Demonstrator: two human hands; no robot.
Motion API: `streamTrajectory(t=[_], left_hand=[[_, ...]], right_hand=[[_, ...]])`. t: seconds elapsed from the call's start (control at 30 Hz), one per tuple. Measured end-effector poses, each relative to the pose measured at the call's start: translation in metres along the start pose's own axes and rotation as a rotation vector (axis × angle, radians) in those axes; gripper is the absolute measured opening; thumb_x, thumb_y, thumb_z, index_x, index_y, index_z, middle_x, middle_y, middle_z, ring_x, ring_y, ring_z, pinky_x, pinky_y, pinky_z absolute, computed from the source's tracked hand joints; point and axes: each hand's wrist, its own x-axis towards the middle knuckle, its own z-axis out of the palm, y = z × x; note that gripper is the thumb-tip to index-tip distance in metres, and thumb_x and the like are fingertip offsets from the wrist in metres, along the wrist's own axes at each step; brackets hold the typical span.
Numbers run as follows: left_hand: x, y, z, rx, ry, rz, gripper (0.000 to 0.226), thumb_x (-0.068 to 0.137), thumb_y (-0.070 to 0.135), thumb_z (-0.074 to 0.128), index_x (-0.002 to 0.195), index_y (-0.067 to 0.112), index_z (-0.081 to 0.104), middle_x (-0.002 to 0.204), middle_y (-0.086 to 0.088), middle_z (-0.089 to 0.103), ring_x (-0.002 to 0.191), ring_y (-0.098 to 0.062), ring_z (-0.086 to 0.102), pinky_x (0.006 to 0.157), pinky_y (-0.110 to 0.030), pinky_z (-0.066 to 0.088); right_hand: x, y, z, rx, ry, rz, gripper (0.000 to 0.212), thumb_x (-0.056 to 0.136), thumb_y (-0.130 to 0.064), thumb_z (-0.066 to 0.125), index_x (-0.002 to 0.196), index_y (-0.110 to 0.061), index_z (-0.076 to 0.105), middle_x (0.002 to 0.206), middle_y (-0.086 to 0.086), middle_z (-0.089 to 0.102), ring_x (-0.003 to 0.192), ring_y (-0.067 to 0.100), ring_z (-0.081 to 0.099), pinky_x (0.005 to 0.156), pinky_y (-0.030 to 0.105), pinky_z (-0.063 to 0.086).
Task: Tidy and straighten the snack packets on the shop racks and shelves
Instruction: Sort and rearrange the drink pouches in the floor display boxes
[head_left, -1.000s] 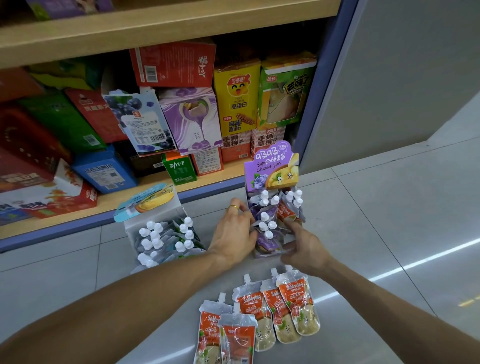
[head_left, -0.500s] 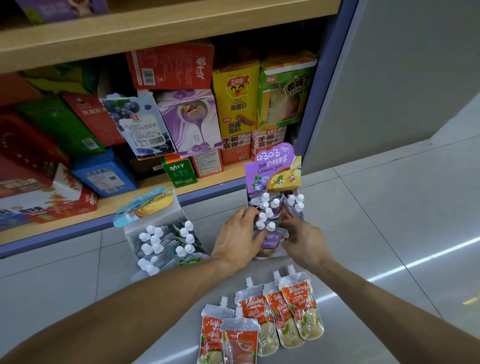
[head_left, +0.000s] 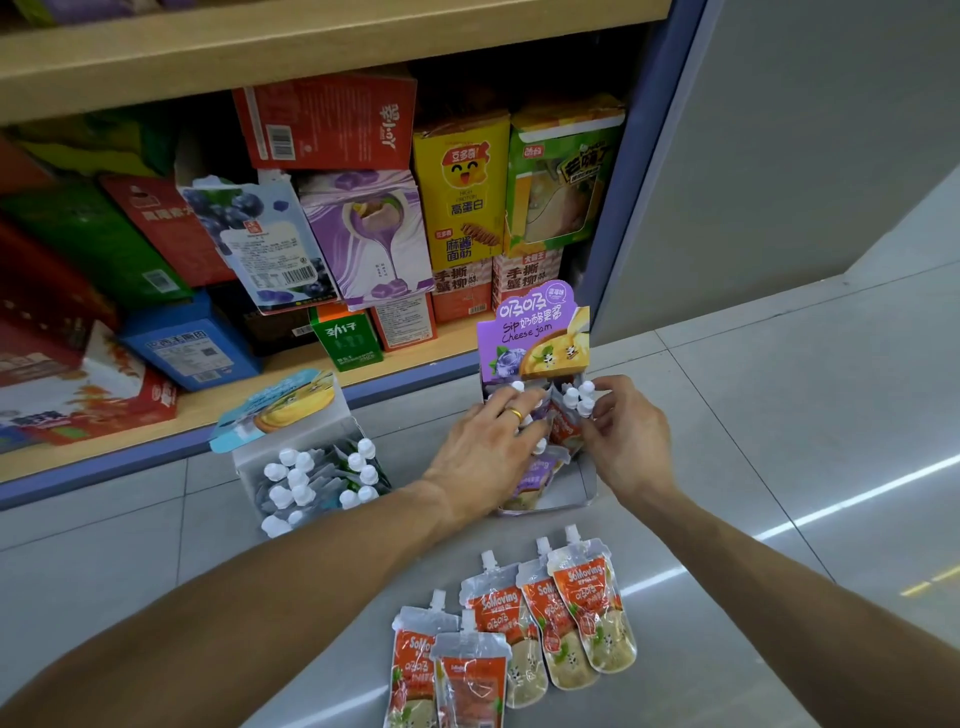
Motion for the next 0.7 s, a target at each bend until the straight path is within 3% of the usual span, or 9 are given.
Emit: streamTrajectory(t=[0.1, 0.23, 0.33, 0.5, 0.6, 0.7], left_hand=[[0.0, -0.002, 0.001, -0.017, 0.007, -0.038, 0.052, 0.096, 0.024, 0.071, 0.143, 0.02, 0.05, 0.161, -0.006, 0.025, 0.147, -0.026, 0.021, 0.105, -0.045, 0.052], [-0.002, 0.0, 0.003, -0.056, -0.009, -0.04, 0.046, 0.1, 0.023, 0.064, 0.143, 0.018, 0.048, 0.16, -0.005, 0.02, 0.145, -0.024, 0.01, 0.101, -0.045, 0.055], [-0.002, 0.001, 0.0, -0.071, -0.037, -0.044, 0.045, 0.104, 0.028, 0.057, 0.147, 0.018, 0.045, 0.163, -0.006, 0.019, 0.148, -0.024, 0.008, 0.106, -0.044, 0.05], [-0.002, 0.003, -0.003, -0.08, -0.057, -0.063, 0.046, 0.105, 0.029, 0.056, 0.148, 0.019, 0.045, 0.164, -0.006, 0.018, 0.151, -0.025, 0.01, 0.109, -0.046, 0.049], [-0.004, 0.001, -0.003, -0.078, -0.062, -0.059, 0.045, 0.106, 0.03, 0.054, 0.149, 0.019, 0.045, 0.164, -0.007, 0.019, 0.152, -0.026, 0.011, 0.109, -0.045, 0.048], [-0.008, -0.001, -0.002, -0.134, -0.007, -0.097, 0.043, 0.105, 0.034, 0.057, 0.145, 0.018, 0.052, 0.159, -0.01, 0.026, 0.149, -0.027, 0.023, 0.103, -0.044, 0.054]], right_hand=[[-0.009, 0.004, -0.001, 0.052, -0.001, -0.034, 0.045, 0.089, -0.012, 0.076, 0.128, -0.021, 0.055, 0.103, -0.001, 0.069, 0.086, 0.016, 0.066, 0.077, 0.036, 0.059], [-0.026, 0.015, 0.002, 0.093, 0.012, -0.018, 0.05, 0.088, -0.009, 0.076, 0.13, -0.02, 0.05, 0.113, 0.0, 0.07, 0.09, 0.013, 0.064, 0.071, 0.02, 0.052], [-0.031, 0.018, 0.005, 0.079, -0.003, 0.013, 0.051, 0.087, -0.006, 0.076, 0.129, -0.018, 0.049, 0.121, 0.002, 0.07, 0.093, 0.011, 0.061, 0.076, 0.025, 0.054], [-0.031, 0.016, 0.006, 0.111, -0.023, 0.068, 0.059, 0.086, -0.004, 0.077, 0.133, -0.019, 0.046, 0.127, 0.003, 0.069, 0.102, 0.021, 0.069, 0.08, 0.027, 0.054], [-0.035, 0.014, 0.004, 0.135, -0.015, 0.081, 0.061, 0.085, -0.017, 0.081, 0.135, -0.021, 0.045, 0.125, 0.001, 0.069, 0.099, 0.019, 0.069, 0.081, 0.031, 0.057], [-0.028, 0.009, 0.003, -0.003, -0.004, 0.047, 0.058, 0.089, -0.032, 0.077, 0.138, -0.021, 0.048, 0.12, 0.0, 0.07, 0.089, 0.017, 0.068, 0.075, 0.034, 0.057]])
